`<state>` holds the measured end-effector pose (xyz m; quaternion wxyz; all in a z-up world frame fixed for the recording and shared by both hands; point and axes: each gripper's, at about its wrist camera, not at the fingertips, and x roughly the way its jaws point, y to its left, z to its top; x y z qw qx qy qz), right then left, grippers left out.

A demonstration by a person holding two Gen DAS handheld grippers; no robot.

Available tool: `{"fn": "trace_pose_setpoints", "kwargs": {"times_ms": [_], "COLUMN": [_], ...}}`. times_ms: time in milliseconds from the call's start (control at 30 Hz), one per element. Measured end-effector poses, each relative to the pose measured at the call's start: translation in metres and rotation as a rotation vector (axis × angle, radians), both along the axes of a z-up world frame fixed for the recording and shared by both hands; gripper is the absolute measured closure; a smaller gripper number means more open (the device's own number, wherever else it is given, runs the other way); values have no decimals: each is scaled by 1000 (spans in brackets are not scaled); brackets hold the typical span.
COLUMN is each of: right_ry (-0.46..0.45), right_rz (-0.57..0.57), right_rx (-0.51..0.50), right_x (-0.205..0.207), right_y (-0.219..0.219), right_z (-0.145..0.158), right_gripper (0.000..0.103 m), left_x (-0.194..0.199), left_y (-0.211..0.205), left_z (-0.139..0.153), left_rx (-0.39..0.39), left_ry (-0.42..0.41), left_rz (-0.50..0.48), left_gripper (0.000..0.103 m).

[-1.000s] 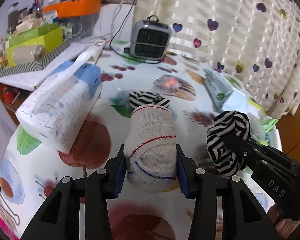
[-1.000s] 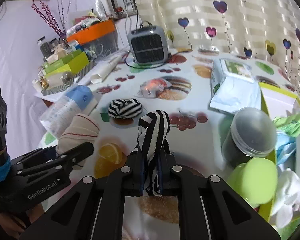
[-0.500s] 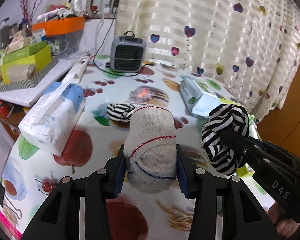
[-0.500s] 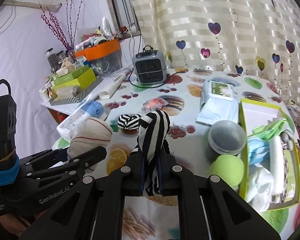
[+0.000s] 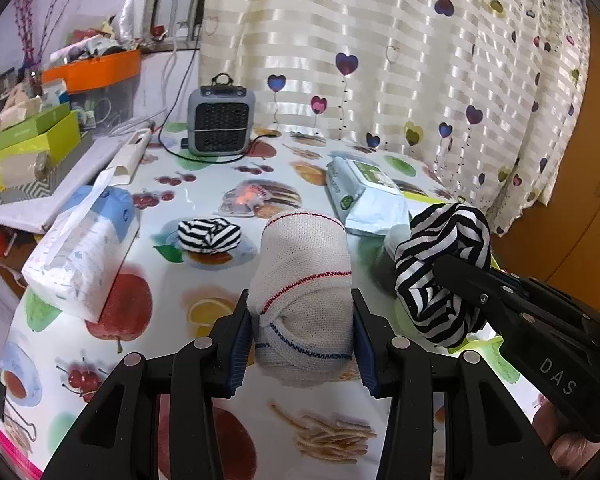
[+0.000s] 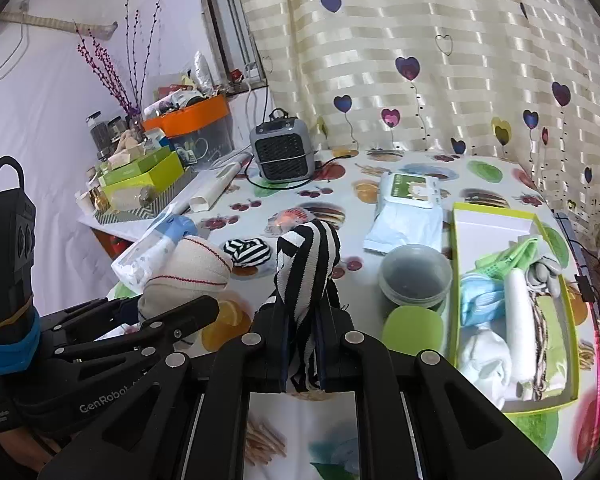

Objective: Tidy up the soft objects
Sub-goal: 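Carry beige bandage roll and striped sock with both tools to the yellow-green box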

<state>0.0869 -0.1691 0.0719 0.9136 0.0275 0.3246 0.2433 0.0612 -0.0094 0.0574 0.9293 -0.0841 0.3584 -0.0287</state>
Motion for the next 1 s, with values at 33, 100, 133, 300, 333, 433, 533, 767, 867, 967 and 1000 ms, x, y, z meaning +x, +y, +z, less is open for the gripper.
{"fn": "trace_pose_setpoints", "kwargs": {"times_ms": [33, 100, 133, 300, 333, 433, 533, 767, 867, 967, 1000], "right_ry": [-1, -4, -5, -12, -14, -21, -20, -12, -13, -12, -11], "right_rz": [-4, -11, -15, -49, -55, -84, -120, -191, -211, -231, -236], "right_rx": [3, 5, 7, 16, 17, 21, 22, 29, 29, 31, 31], "right_x": [0, -1, -1, 0, 0, -1, 0, 3, 5, 7, 8], "right_y": [-3, -7, -10, -28, -31, -46, -62, -94, -103, -111, -114], "right_z": [0, 1, 1, 3, 3, 5, 5, 2, 2, 1, 1], "right_gripper": [93, 93, 93, 93, 93, 93, 93, 93, 93, 93, 93], "left_x": [1, 2, 3, 6, 7, 10, 13, 20, 24, 28, 29], "left_y": [-2, -6, -7, -20, -23, -31, -41, -65, -73, -78, -80], "left_z": [0, 1, 2, 4, 4, 5, 5, 3, 4, 5, 5], "left_rx": [1, 4, 5, 10, 11, 13, 13, 11, 11, 12, 12], "left_ry": [-1, -3, -4, -8, -8, -10, -11, -7, -9, -11, -12], "left_rz": [-4, -13, -18, -41, -46, -62, -80, -131, -147, -158, -161], "left_gripper": [60, 60, 60, 60, 60, 60, 60, 60, 60, 60, 60]}}
